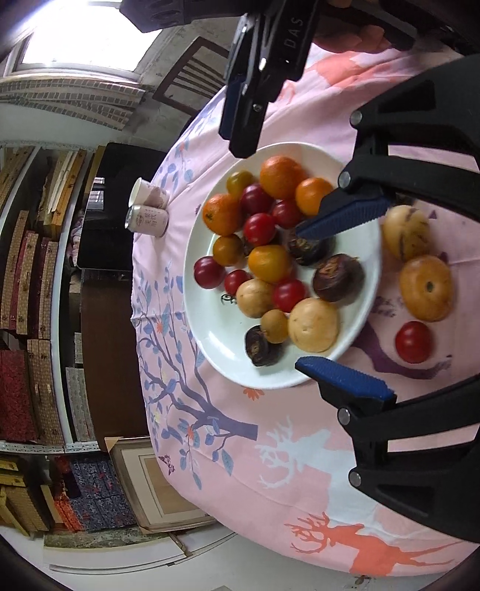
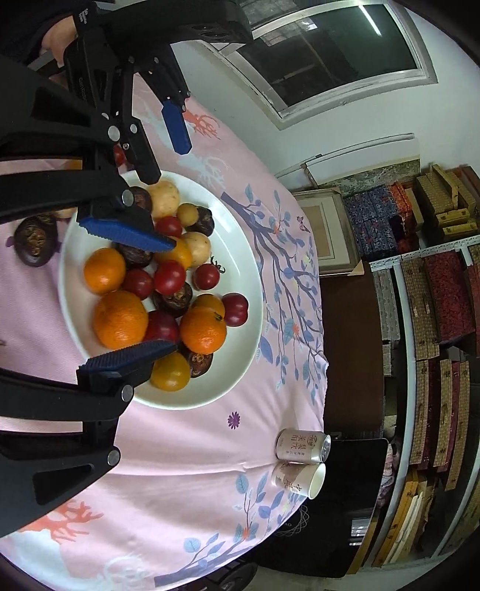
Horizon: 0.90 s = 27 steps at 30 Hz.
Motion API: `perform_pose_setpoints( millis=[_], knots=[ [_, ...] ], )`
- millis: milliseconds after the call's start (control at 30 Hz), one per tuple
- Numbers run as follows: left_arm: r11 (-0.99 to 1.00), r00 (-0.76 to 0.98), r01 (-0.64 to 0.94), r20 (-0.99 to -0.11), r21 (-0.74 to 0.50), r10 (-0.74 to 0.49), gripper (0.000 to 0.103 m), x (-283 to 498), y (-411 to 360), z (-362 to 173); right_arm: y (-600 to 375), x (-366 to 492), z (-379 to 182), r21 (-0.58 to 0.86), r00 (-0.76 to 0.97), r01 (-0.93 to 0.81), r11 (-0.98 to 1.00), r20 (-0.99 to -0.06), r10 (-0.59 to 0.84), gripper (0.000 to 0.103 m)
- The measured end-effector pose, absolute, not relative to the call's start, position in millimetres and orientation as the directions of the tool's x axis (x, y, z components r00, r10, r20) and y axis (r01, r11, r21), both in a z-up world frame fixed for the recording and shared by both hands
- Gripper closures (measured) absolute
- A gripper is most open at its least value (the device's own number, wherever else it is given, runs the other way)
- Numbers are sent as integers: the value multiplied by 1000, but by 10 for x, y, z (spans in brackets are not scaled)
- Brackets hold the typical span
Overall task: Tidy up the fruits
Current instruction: 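Place the brown fruit on the plate with the left tool while the right tool places the tomato, then grasp a pale orange round fruit with the left tool while the right tool grasps a mangosteen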
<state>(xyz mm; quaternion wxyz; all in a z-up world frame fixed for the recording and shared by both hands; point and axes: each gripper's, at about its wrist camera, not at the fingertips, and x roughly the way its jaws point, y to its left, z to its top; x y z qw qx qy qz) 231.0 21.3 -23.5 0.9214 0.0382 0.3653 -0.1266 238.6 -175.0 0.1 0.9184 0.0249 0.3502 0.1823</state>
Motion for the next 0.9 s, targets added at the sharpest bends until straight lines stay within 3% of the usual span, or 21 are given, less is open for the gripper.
perform_pose_setpoints(
  millis=[333, 767, 900],
  knots=[
    [965, 662, 260, -723, -25, -198, 39, 1591, 379, -595, -1577, 1699, -432, 111, 584, -440, 891, -718, 379, 47],
    [971, 617, 236, -766, -38, -180, 39, 1578, 388, -717, -1282, 1976, -748, 206, 463, -409, 889, -793, 397, 46],
    [972, 611, 230, -772, -38, -175, 39, 1597, 385, -729, -1288, 1983, -751, 225, 465, -403, 887, -785, 410, 56]
  ],
)
